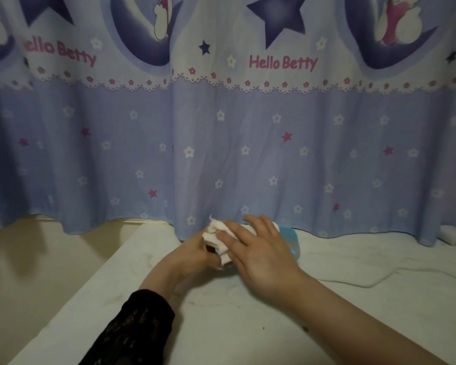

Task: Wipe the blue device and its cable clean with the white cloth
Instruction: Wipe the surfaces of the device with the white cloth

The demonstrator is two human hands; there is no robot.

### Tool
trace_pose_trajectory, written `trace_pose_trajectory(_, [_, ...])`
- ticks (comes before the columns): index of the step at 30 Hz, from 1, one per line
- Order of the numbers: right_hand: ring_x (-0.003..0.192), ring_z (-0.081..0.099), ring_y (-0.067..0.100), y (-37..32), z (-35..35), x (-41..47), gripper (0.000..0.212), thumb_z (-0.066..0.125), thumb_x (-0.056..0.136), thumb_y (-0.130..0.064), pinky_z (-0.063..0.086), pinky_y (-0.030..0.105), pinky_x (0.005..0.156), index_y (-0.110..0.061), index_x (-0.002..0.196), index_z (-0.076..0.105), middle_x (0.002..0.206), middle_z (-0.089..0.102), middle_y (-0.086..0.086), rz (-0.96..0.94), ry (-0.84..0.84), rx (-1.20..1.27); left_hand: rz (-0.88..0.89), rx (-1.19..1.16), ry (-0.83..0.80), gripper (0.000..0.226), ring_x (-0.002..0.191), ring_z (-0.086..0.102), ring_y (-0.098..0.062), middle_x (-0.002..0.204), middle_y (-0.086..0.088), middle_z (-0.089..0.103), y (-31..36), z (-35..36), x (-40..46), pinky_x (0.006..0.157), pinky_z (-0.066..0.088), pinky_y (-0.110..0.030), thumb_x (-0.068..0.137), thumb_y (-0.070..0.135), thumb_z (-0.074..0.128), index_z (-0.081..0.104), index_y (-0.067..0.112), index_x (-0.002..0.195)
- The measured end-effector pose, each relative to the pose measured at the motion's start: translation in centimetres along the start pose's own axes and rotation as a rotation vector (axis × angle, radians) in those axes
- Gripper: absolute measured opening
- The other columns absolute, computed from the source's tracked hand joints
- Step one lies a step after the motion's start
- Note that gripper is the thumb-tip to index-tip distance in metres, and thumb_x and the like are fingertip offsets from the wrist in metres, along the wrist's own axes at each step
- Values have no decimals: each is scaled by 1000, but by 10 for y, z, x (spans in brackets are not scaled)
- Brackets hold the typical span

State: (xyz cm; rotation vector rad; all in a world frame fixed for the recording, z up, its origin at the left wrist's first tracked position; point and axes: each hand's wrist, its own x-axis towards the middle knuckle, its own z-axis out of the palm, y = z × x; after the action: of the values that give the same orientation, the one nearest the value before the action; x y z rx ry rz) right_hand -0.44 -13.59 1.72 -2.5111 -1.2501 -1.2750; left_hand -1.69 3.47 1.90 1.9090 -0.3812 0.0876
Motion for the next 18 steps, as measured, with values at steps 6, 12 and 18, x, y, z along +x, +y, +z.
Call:
trace_pose_trajectory(6, [105, 43, 25, 1, -8, -4, 44, 63, 69, -22, 38, 41, 98, -16, 113, 65, 116, 66, 4, -16, 12, 67, -24, -91, 8, 63, 86, 63, -4, 93, 9, 69, -2, 1, -1, 74, 53, -18, 58, 0, 73, 54, 22, 114])
trace_pose_trajectory(12, [103, 39, 25, 1, -9, -5, 39, 51, 78, -23, 27, 38, 94, -20, 116, 63, 119, 65, 2, -9, 12, 77, -2, -43, -8, 57, 88, 63, -2, 94, 9, 67, 1, 1, -2, 76, 52, -16, 60, 1, 69, 55, 21, 111])
trace_pose_trajectory(18, [91, 43, 22, -2, -18, -12, 34, 44, 82, -22, 33, 31, 83, -12, 103, 68, 102, 66, 7, -48, 52, 145, -36, -95, -16, 65, 86, 62, -5, 95, 4, 66, -1, 0, -3, 75, 53, -22, 60, -4, 68, 53, 22, 117])
